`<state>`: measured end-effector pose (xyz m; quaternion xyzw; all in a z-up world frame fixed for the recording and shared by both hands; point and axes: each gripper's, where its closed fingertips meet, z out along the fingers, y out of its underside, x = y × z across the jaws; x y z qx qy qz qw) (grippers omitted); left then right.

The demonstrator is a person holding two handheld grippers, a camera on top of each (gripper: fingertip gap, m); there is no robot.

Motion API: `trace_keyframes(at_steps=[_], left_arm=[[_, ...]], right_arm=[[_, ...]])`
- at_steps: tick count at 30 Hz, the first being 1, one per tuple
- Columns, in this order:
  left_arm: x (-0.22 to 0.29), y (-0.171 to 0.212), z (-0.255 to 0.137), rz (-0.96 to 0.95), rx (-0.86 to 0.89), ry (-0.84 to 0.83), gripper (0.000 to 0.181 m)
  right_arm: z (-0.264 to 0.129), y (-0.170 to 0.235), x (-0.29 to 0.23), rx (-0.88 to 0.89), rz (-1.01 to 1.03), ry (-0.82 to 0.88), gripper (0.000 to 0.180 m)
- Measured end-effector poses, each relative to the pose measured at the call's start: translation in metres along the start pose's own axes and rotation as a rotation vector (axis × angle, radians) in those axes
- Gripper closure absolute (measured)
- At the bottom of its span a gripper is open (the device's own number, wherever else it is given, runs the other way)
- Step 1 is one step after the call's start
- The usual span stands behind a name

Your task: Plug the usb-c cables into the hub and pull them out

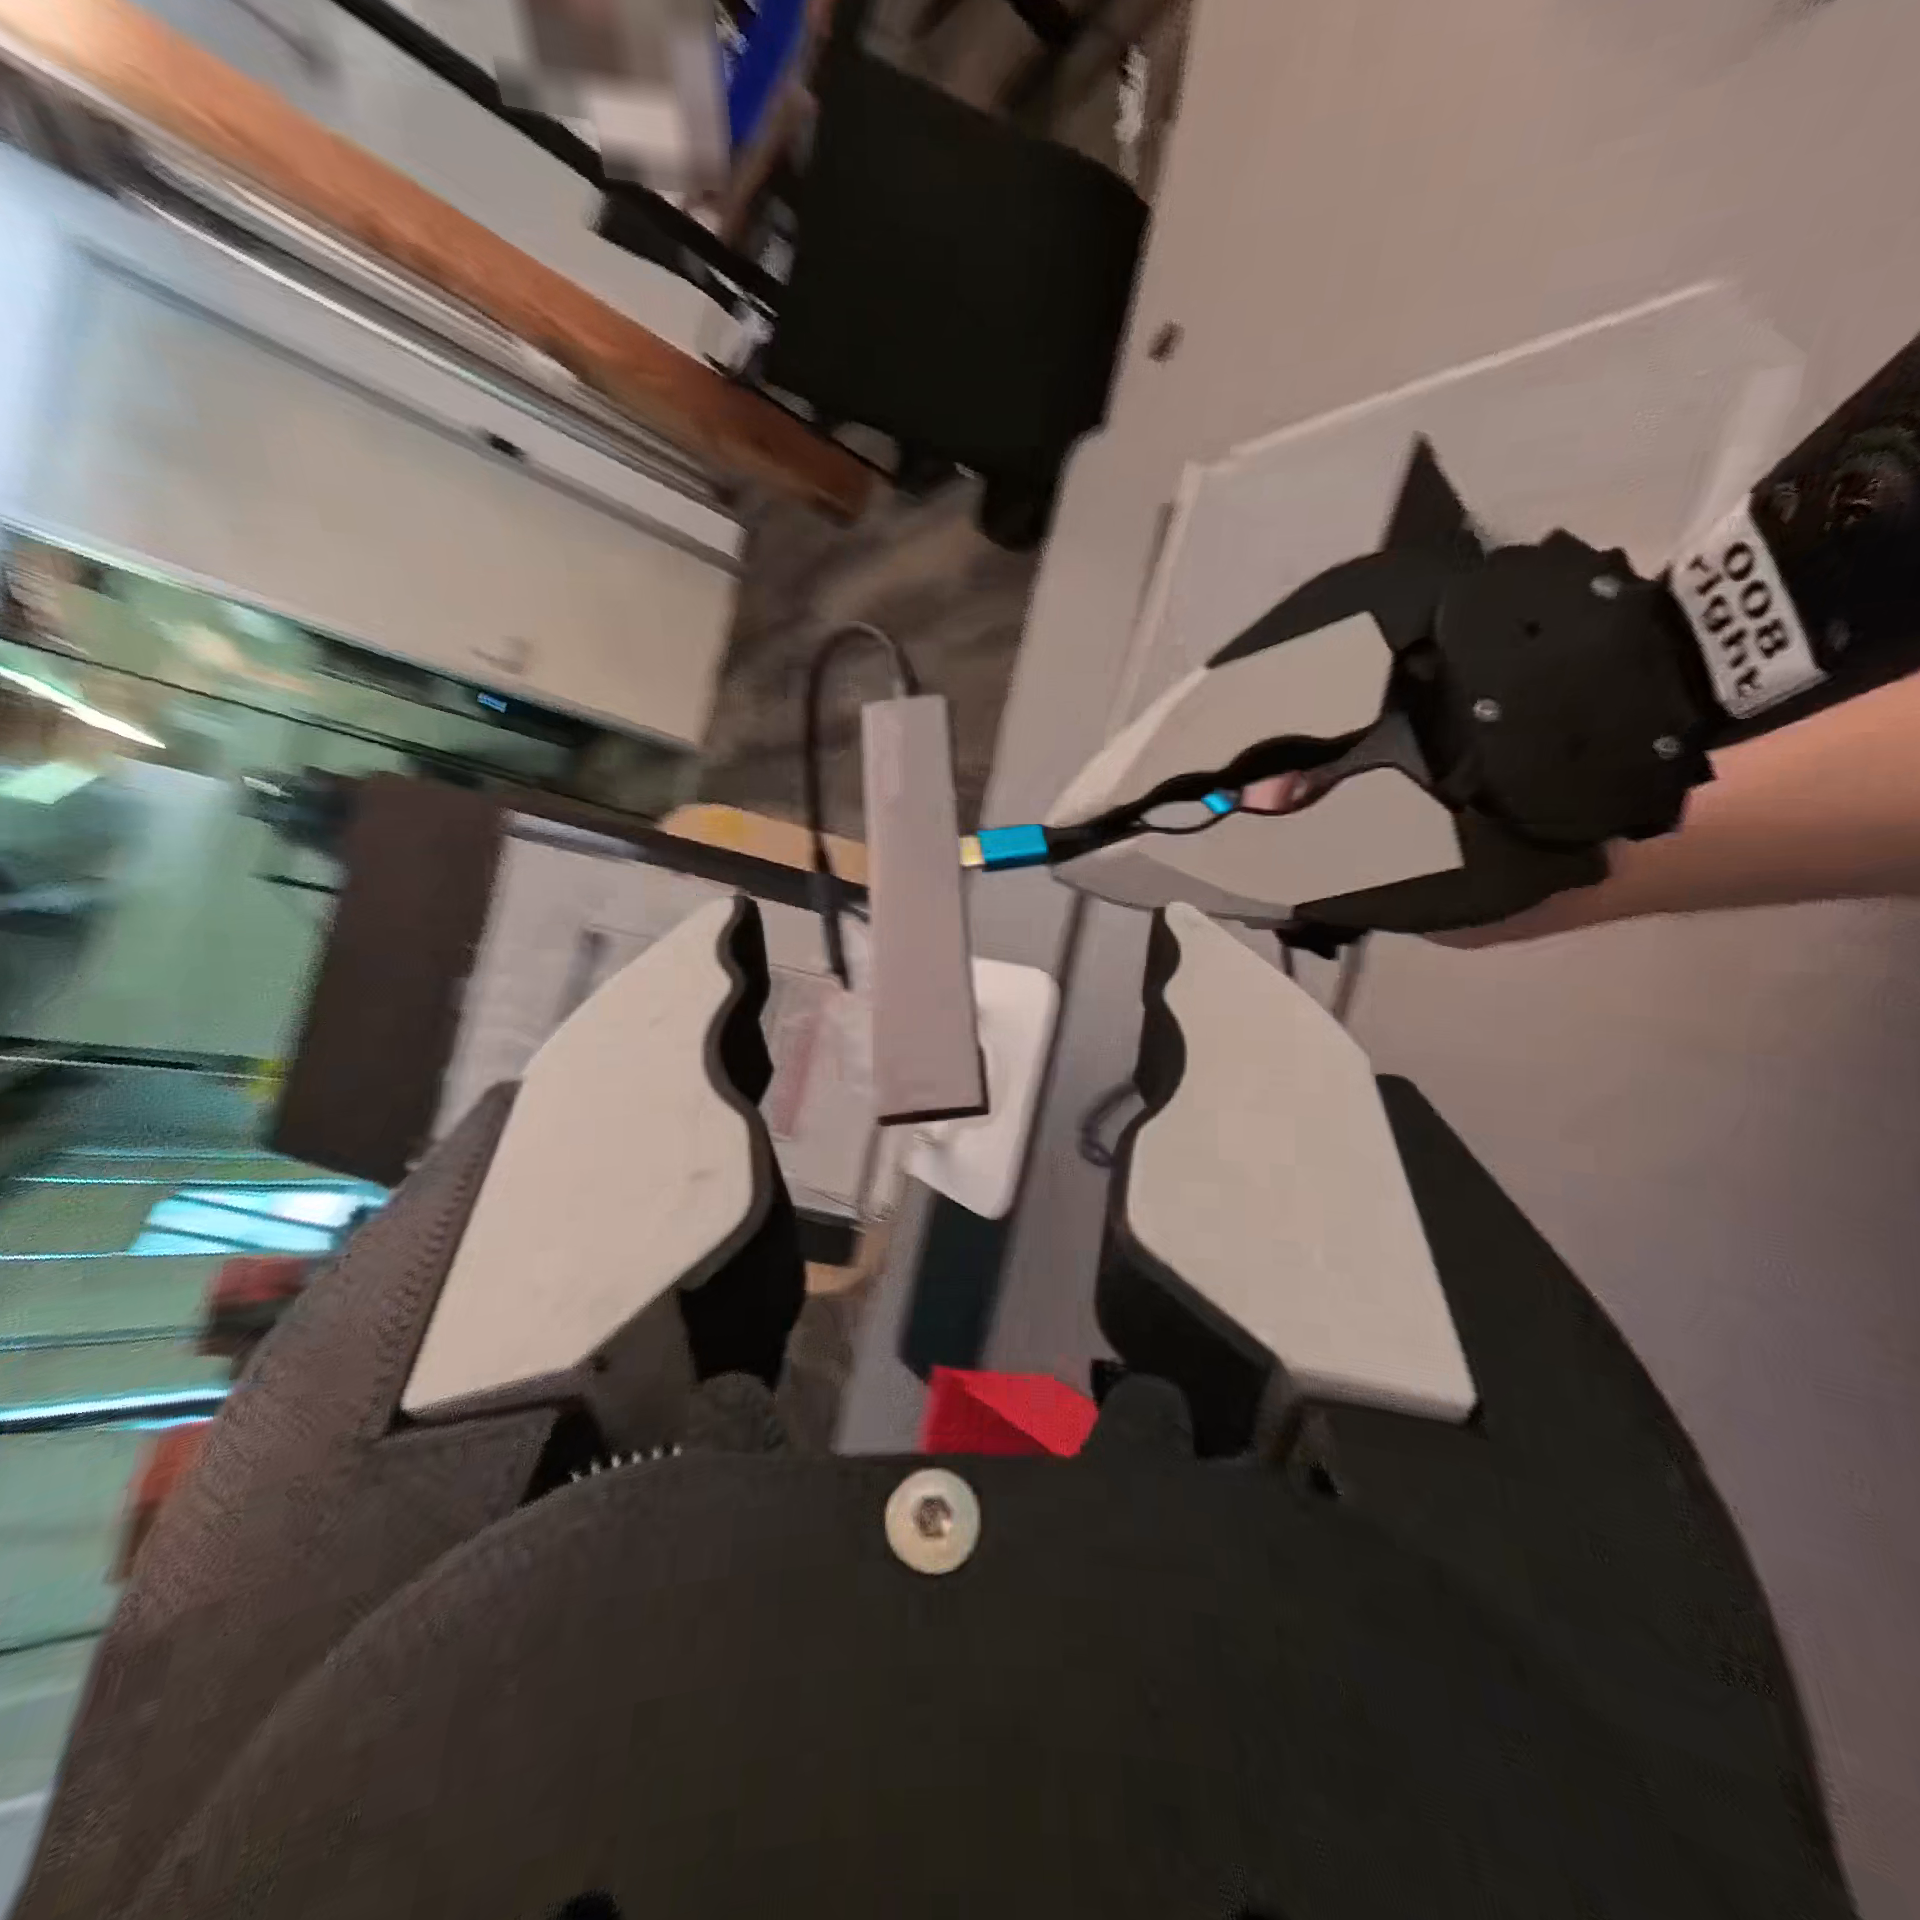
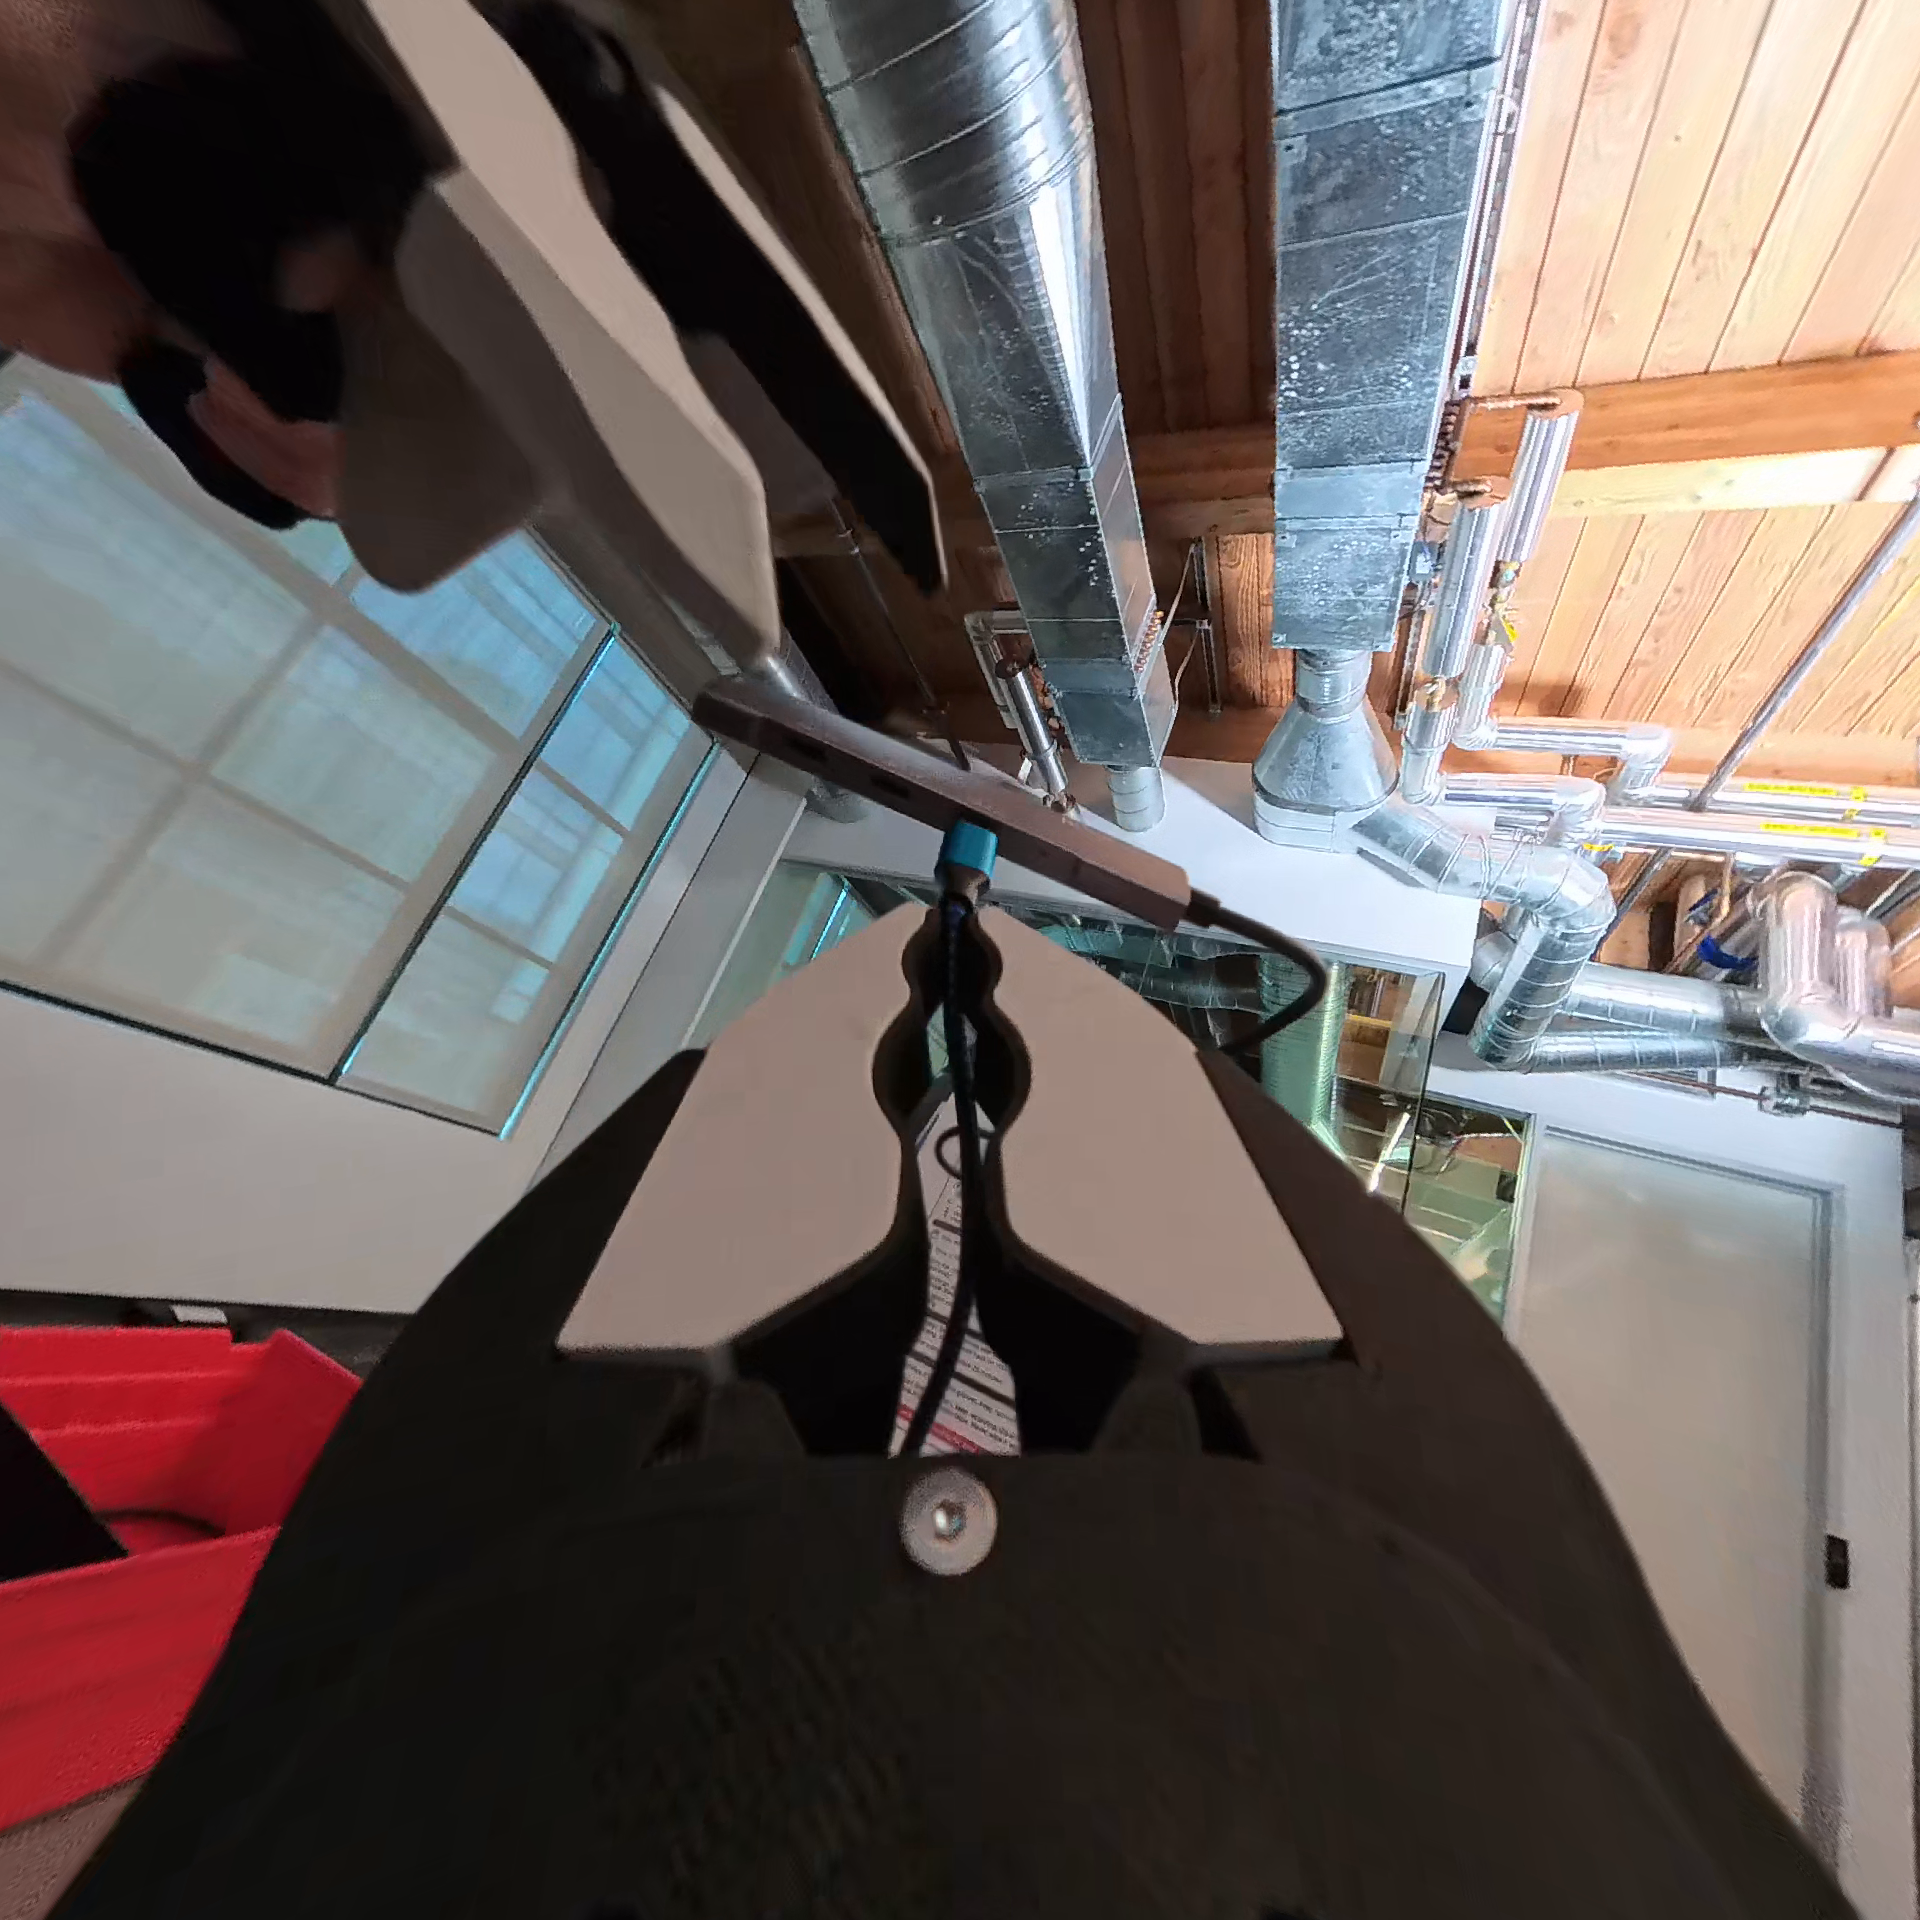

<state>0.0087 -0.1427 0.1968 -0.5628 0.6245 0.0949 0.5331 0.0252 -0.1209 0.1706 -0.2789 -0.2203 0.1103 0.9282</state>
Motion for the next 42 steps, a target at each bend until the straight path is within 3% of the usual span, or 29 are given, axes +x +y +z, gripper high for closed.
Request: trace_keyframes(at_steps=[4,7,8,12,17,30,37,42], left_arm=[[-0.001,0.039,0.025,-0.107,-0.161,0.083,0.113],[0.002,0.053,0.039,-0.199,-0.164,0.131,0.151],[0.000,0.056,0.042,-0.211,-0.151,0.122,0.153],[-0.005,0.063,0.050,-0.152,-0.129,0.035,0.154],[-0.014,0.065,0.055,0.099,-0.144,-0.195,0.154],[-0.008,0.075,0.052,0.154,-0.146,-0.142,0.154],[-0.012,0.083,0.052,0.247,-0.224,-0.224,0.155],[-0.023,0.086,0.047,0.131,-0.172,-0.227,0.157]], right_arm=[[0.002,0.006,-0.009,-0.020,-0.019,-0.022,0.177],[0.003,0.014,-0.014,-0.043,-0.016,-0.038,0.178],[0.004,0.019,-0.015,-0.057,-0.009,-0.041,0.179],[0.006,0.032,-0.018,-0.092,0.056,-0.054,0.179],[0.008,0.041,-0.018,-0.124,0.190,-0.068,0.178],[0.009,0.050,-0.033,-0.164,0.174,-0.102,0.179],[0.010,0.054,-0.037,-0.184,0.184,-0.114,0.179],[0.015,0.042,-0.041,-0.159,0.202,-0.191,0.175]])
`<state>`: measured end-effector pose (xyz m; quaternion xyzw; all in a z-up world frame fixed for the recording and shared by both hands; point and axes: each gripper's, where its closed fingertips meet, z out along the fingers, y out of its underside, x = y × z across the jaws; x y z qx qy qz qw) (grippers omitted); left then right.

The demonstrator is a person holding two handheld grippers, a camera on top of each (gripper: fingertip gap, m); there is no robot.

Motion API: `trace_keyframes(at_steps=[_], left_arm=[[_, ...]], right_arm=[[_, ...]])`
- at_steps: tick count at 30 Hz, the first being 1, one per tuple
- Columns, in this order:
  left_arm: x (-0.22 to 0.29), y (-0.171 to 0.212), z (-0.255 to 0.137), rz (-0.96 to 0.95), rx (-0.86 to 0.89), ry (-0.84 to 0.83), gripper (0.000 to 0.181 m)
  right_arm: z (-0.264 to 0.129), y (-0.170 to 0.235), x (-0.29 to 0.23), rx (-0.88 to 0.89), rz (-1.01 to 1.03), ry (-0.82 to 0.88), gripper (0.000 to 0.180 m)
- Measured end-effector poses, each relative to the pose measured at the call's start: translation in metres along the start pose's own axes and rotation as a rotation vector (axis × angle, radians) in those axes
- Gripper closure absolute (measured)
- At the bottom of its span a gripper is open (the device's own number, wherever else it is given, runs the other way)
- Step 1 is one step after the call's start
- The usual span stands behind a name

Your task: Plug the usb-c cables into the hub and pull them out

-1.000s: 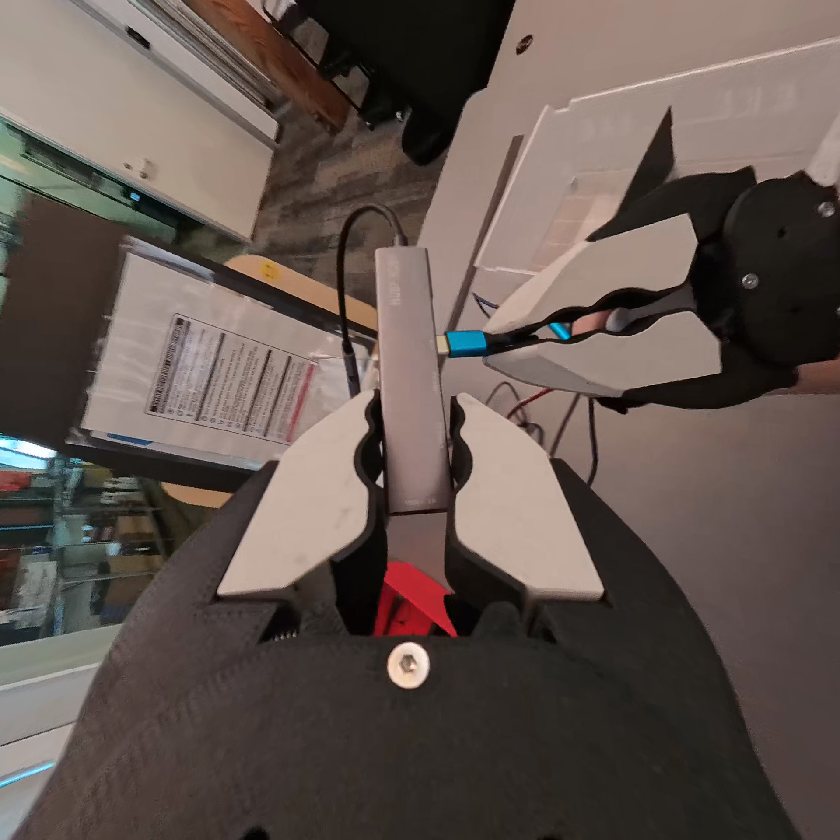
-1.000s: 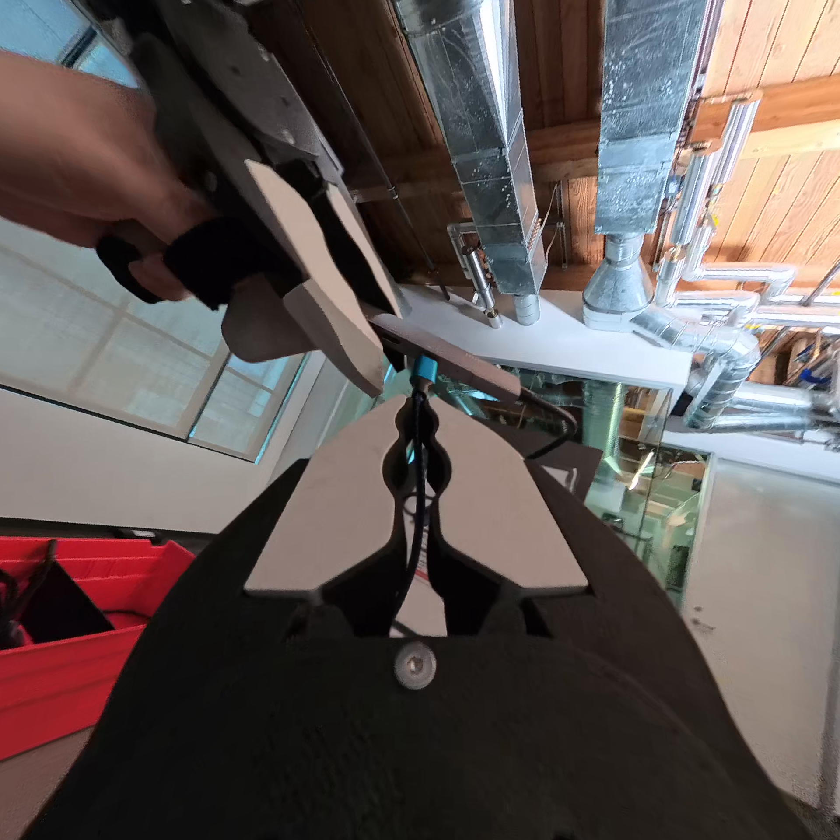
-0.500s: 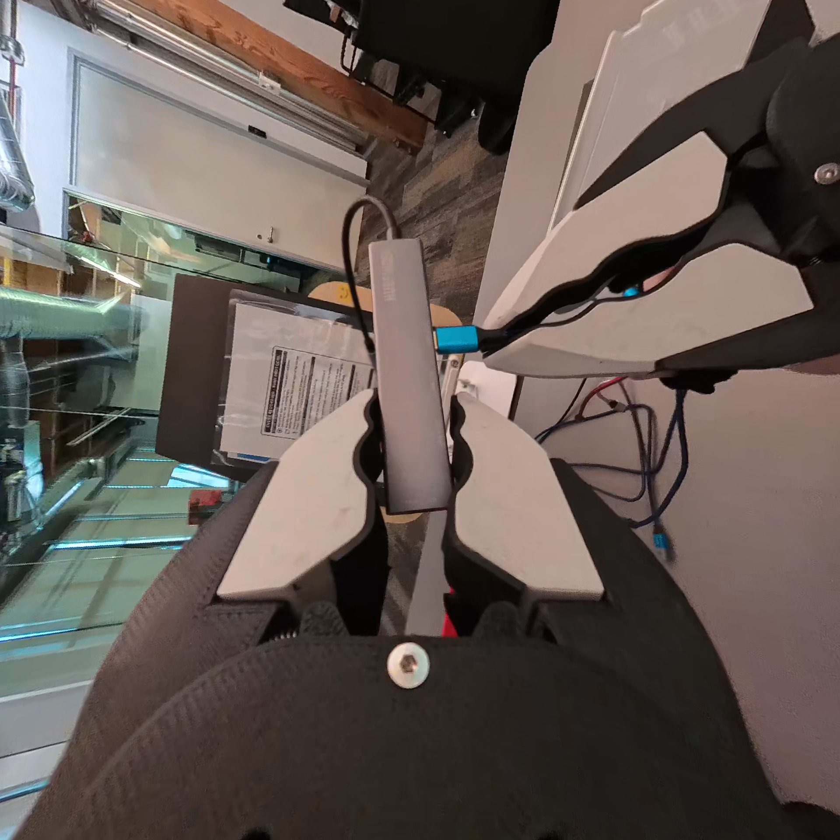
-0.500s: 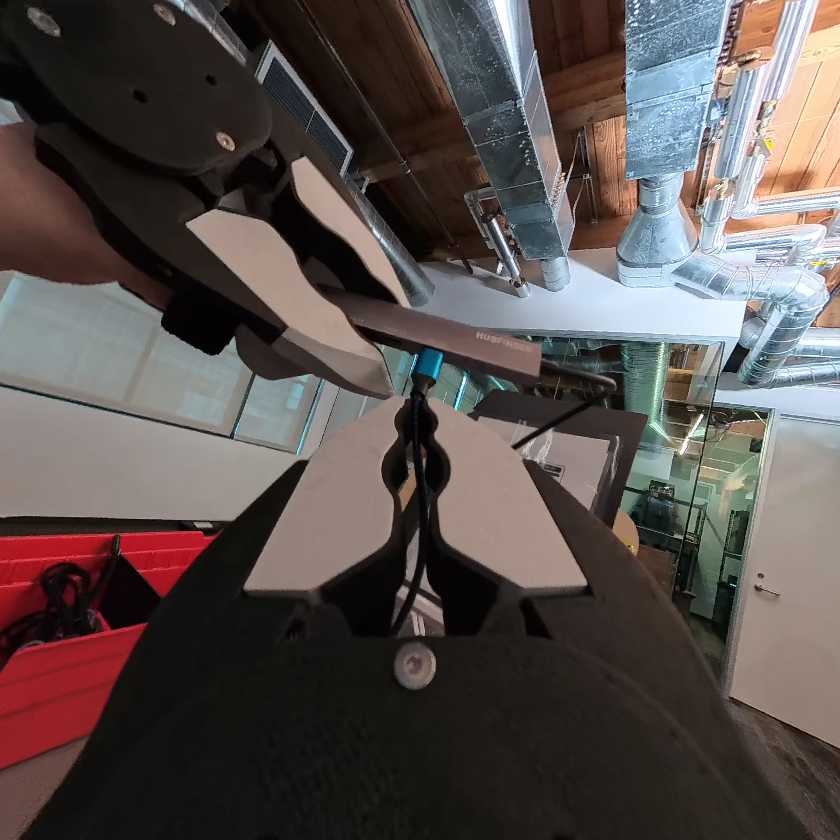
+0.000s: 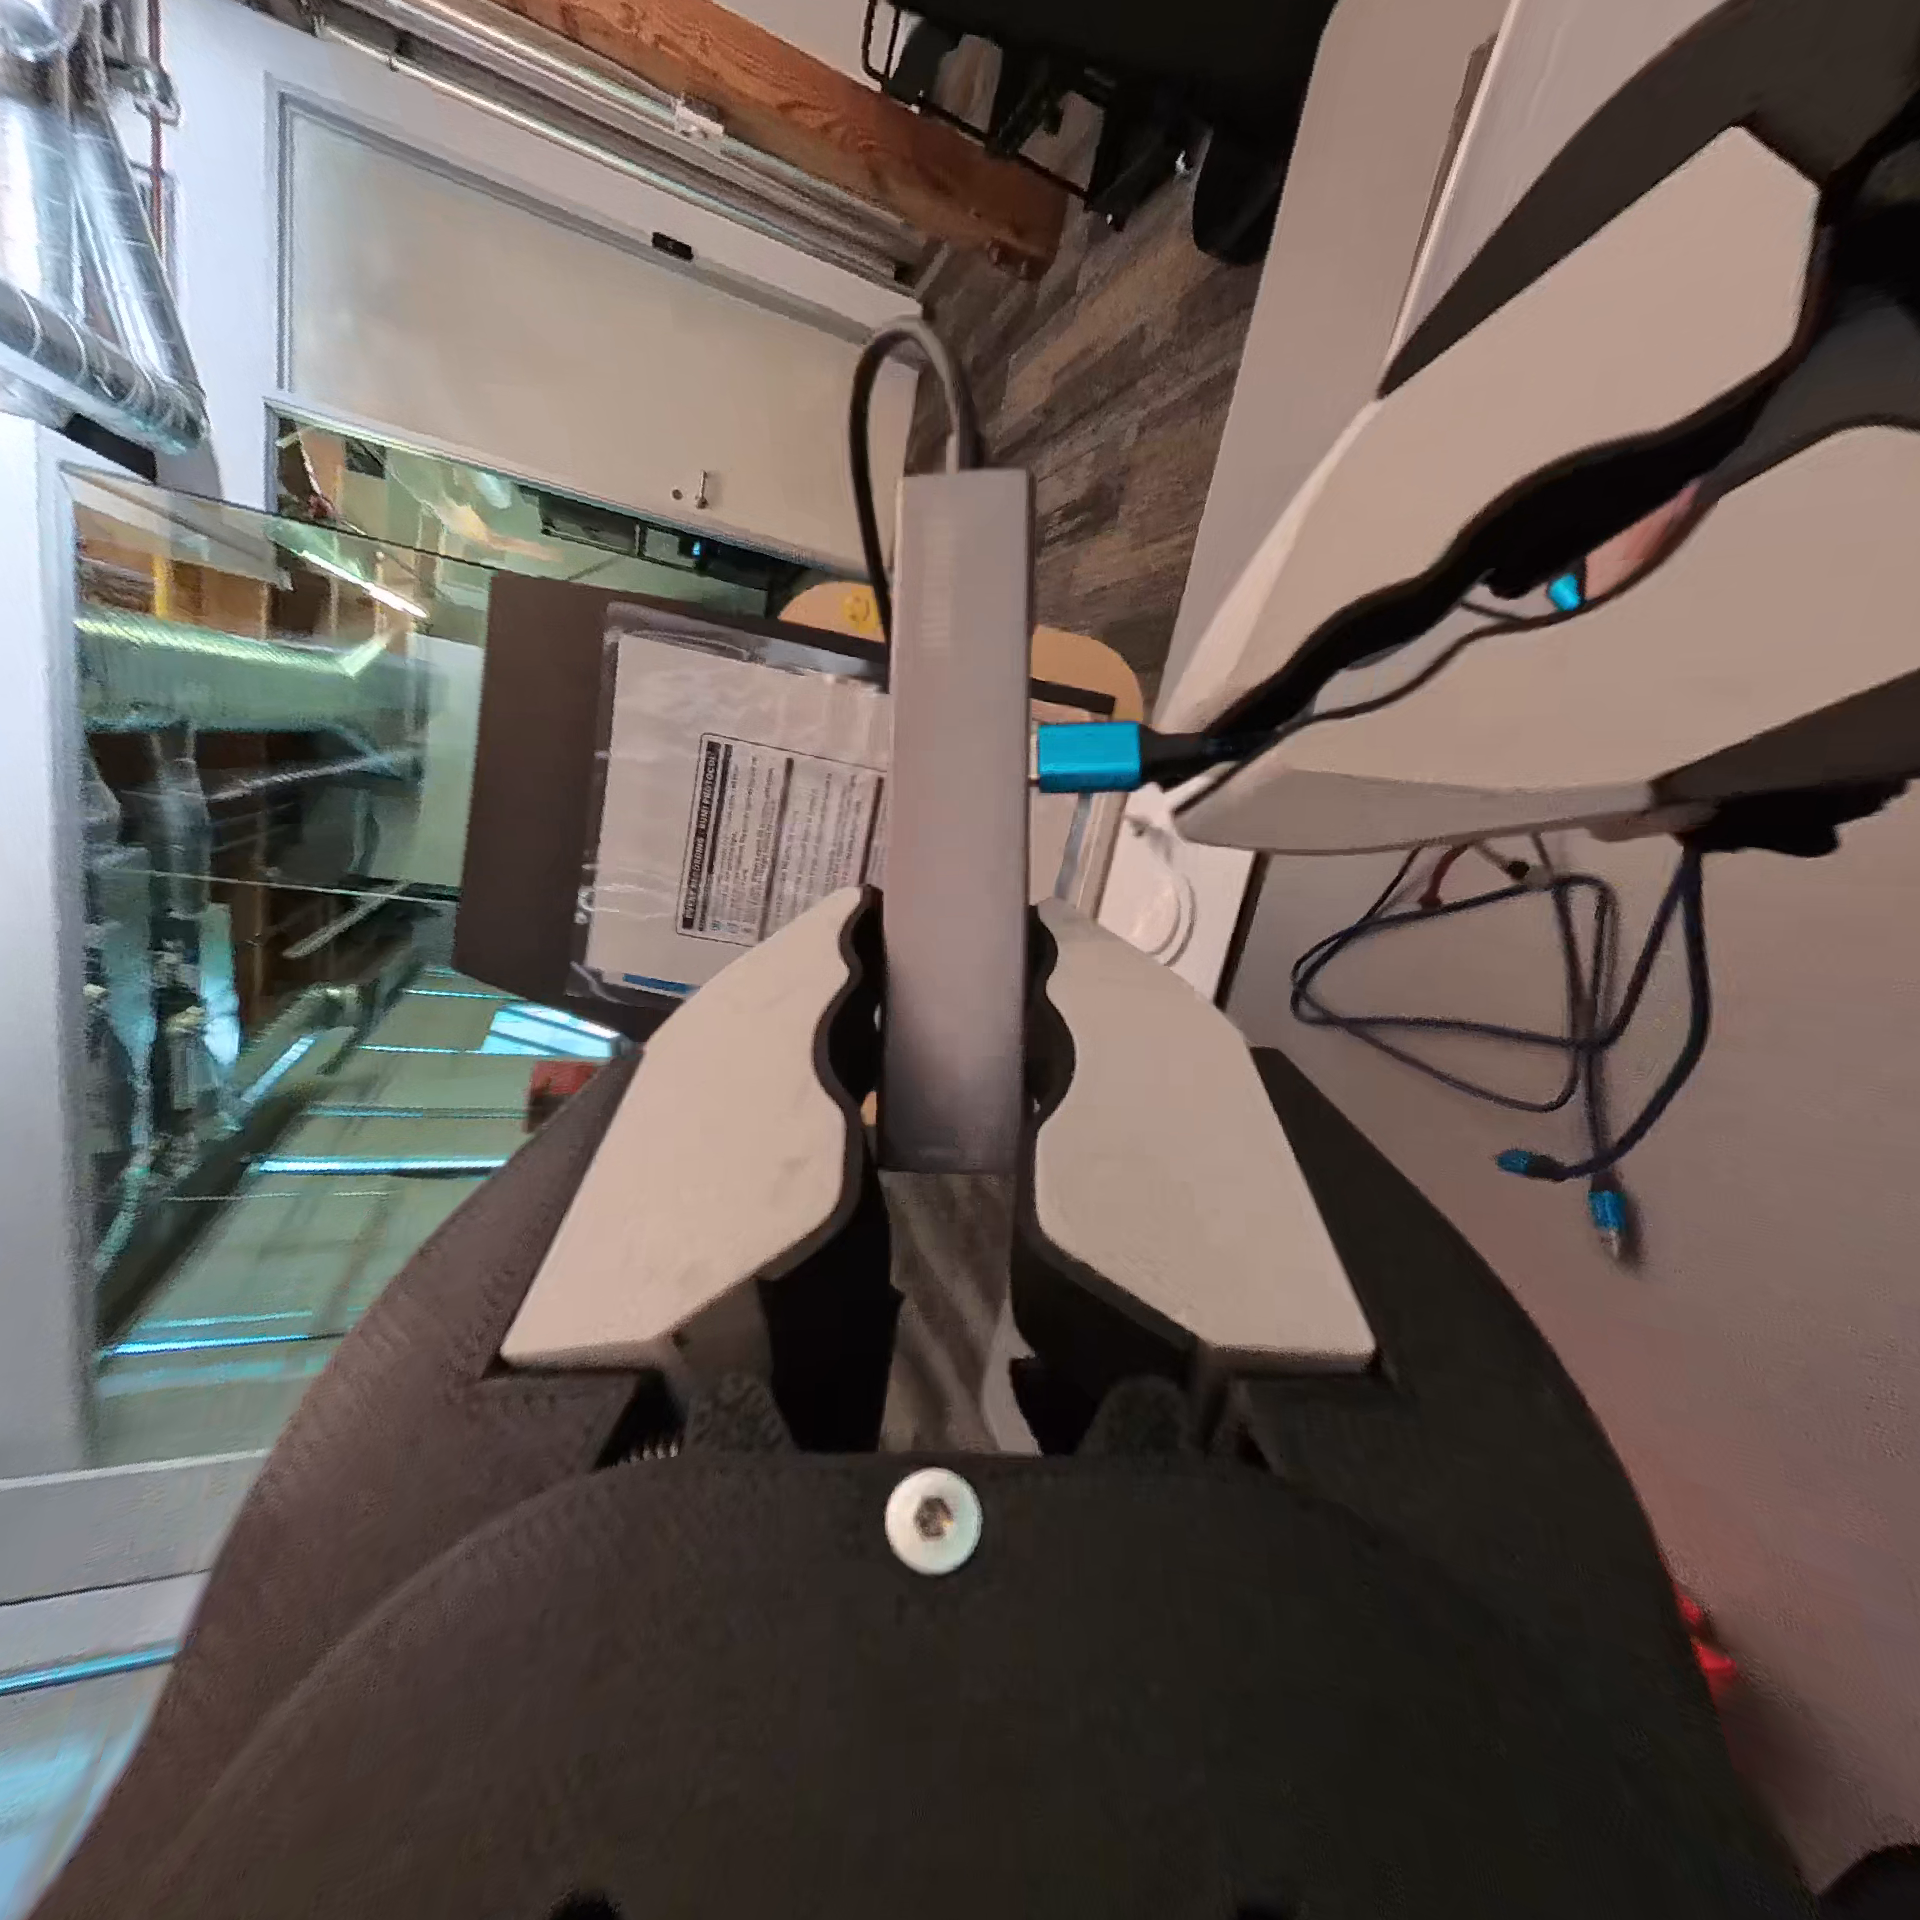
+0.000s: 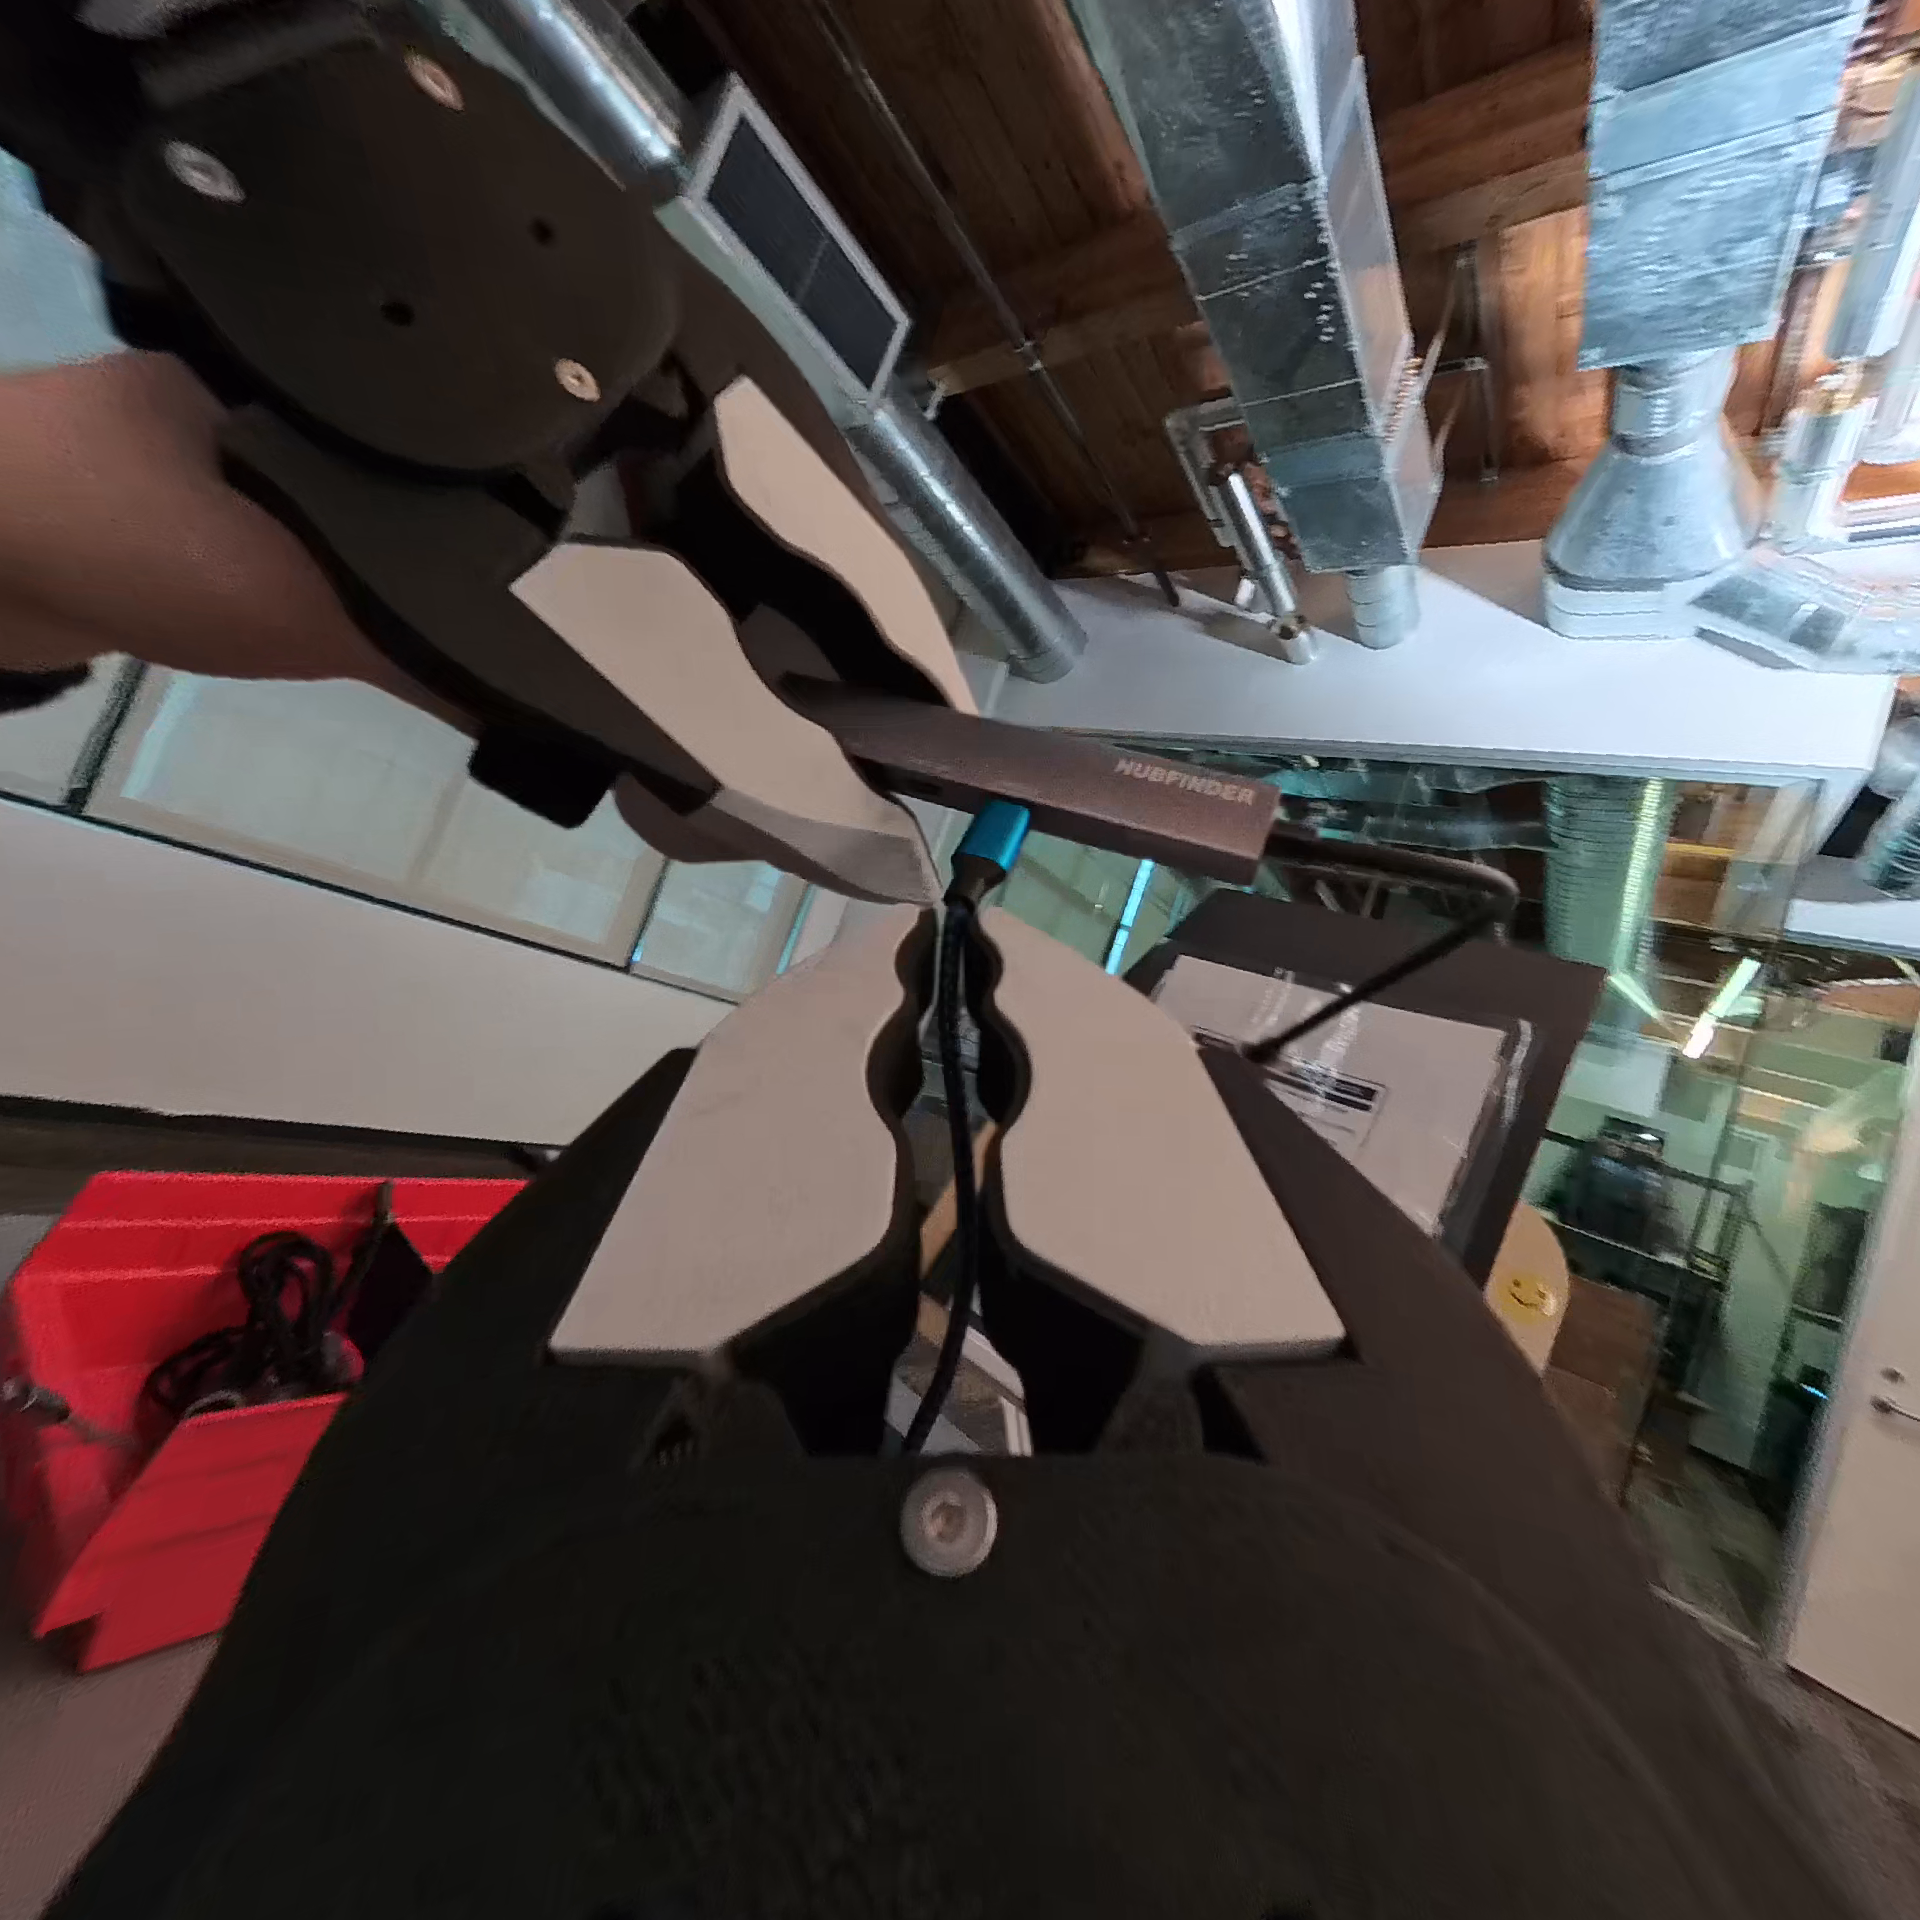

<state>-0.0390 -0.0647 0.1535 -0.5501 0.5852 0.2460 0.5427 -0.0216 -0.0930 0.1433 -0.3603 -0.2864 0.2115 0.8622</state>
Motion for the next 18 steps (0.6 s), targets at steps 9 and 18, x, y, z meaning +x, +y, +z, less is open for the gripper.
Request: trace_keyframes(at_steps=[9,18], left_arm=[[0.005,0.048,-0.001,-0.363,0.113,0.239,0.157],[0.073,0.064,0.010,-0.549,0.317,0.543,0.157]], right_arm=[[-0.009,-0.022,-0.014,0.023,-0.121,-0.289,0.158],[-0.010,0.061,-0.032,-0.319,-0.588,-0.395,0.151]])
